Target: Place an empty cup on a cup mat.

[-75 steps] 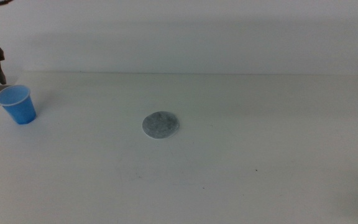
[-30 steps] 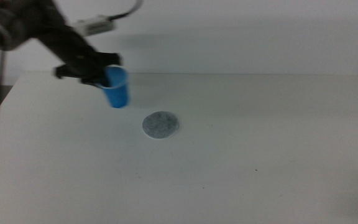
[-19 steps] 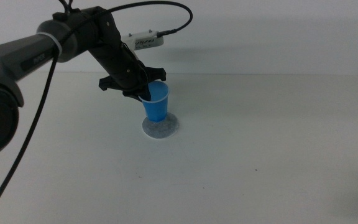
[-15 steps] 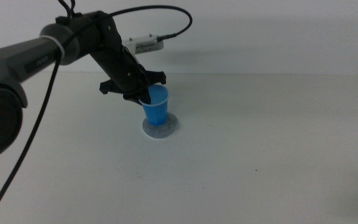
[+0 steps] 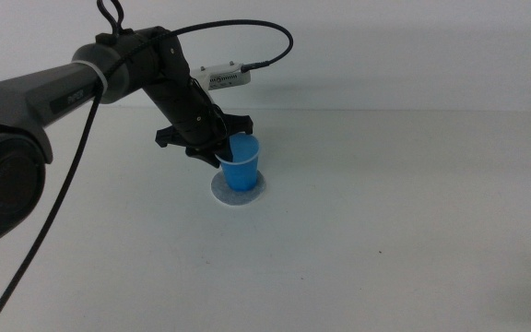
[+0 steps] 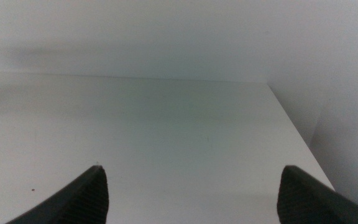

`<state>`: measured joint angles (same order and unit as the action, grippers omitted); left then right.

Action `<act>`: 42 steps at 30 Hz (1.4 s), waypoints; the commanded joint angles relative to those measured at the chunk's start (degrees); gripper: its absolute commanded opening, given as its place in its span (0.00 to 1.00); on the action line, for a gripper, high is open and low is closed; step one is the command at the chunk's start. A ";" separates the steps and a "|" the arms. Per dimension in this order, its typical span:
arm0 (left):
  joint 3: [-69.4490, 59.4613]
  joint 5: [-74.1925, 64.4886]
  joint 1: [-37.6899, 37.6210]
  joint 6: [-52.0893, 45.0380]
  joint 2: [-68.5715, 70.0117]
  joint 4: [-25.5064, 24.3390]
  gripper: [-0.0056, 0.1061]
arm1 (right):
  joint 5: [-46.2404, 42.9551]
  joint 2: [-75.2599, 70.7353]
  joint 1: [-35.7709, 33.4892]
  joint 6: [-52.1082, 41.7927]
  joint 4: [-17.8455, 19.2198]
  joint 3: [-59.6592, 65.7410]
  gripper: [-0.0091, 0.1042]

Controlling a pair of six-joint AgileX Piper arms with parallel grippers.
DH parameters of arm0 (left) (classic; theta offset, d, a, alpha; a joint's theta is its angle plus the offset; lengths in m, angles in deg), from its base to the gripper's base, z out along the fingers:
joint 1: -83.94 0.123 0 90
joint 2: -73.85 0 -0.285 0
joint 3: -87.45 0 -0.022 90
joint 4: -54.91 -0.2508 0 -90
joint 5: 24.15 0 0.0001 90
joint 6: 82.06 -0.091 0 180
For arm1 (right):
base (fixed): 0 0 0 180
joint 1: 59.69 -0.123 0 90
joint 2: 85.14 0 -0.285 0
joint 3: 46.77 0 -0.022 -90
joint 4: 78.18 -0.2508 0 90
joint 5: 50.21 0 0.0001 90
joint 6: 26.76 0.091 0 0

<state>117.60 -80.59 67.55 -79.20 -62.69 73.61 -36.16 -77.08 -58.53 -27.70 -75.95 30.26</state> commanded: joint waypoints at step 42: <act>-56.30 13.21 4.59 -1.04 81.99 -19.97 0.89 | -0.38 -0.28 -0.12 -0.23 0.39 0.19 0.90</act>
<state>64.28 -71.77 72.01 -80.75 16.77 53.43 -36.16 -77.08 -58.53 -27.70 -75.95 30.26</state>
